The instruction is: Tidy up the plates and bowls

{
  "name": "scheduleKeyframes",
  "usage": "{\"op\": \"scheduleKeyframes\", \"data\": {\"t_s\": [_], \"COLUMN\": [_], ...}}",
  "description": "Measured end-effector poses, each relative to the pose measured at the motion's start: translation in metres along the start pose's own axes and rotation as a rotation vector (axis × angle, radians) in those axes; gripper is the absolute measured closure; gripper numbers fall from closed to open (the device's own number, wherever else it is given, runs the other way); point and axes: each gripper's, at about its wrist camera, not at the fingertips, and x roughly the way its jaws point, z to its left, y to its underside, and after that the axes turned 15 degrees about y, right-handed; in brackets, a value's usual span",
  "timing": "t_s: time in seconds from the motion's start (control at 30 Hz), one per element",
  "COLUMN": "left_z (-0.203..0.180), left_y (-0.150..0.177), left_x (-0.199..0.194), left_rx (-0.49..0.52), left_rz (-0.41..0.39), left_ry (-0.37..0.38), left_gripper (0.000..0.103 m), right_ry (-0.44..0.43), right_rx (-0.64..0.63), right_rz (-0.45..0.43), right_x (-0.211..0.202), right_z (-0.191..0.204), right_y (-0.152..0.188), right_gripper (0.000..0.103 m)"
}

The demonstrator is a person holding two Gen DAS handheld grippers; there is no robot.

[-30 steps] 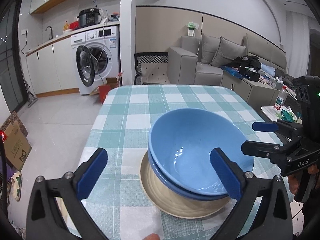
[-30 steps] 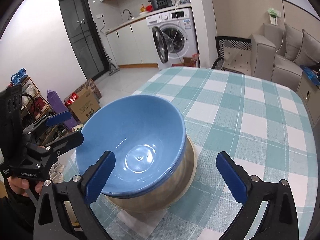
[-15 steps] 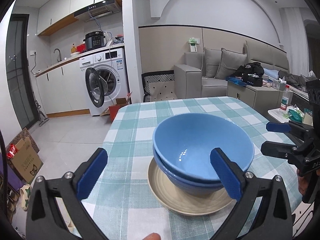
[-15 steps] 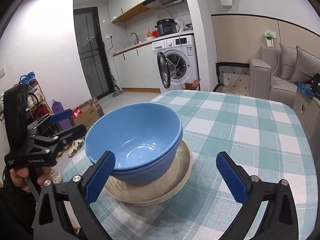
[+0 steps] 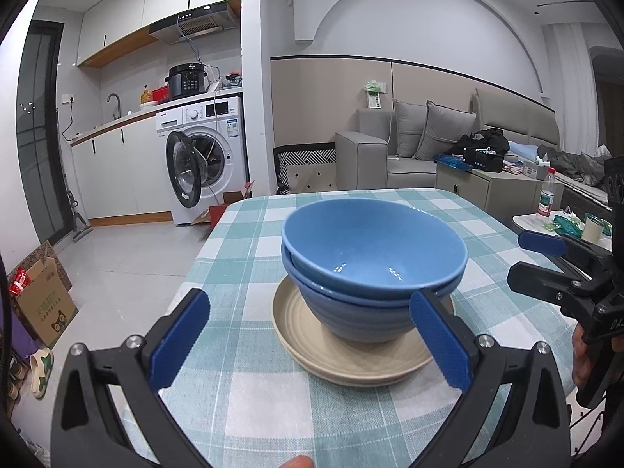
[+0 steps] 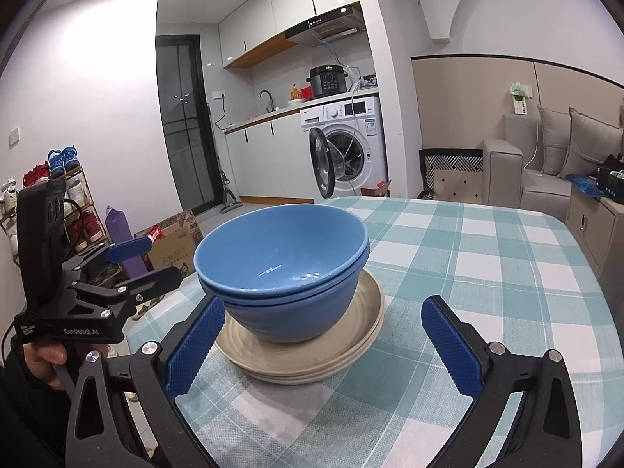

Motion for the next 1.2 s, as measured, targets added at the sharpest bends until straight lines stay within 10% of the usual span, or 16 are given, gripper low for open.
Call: {"op": "scheduleKeyframes", "data": {"t_s": [1.2], "left_z": [-0.019], "left_y": [0.055], "left_x": [-0.027], "left_rx": [0.048], "left_rz": [-0.068], "left_ry": [0.025], "left_gripper": [0.0], "right_ry": [0.024], "right_rx": [0.005], "right_rz": [-0.156], "right_x": [-0.055], "right_z": [0.021], "right_y": [0.062], "right_gripper": [0.0]}}
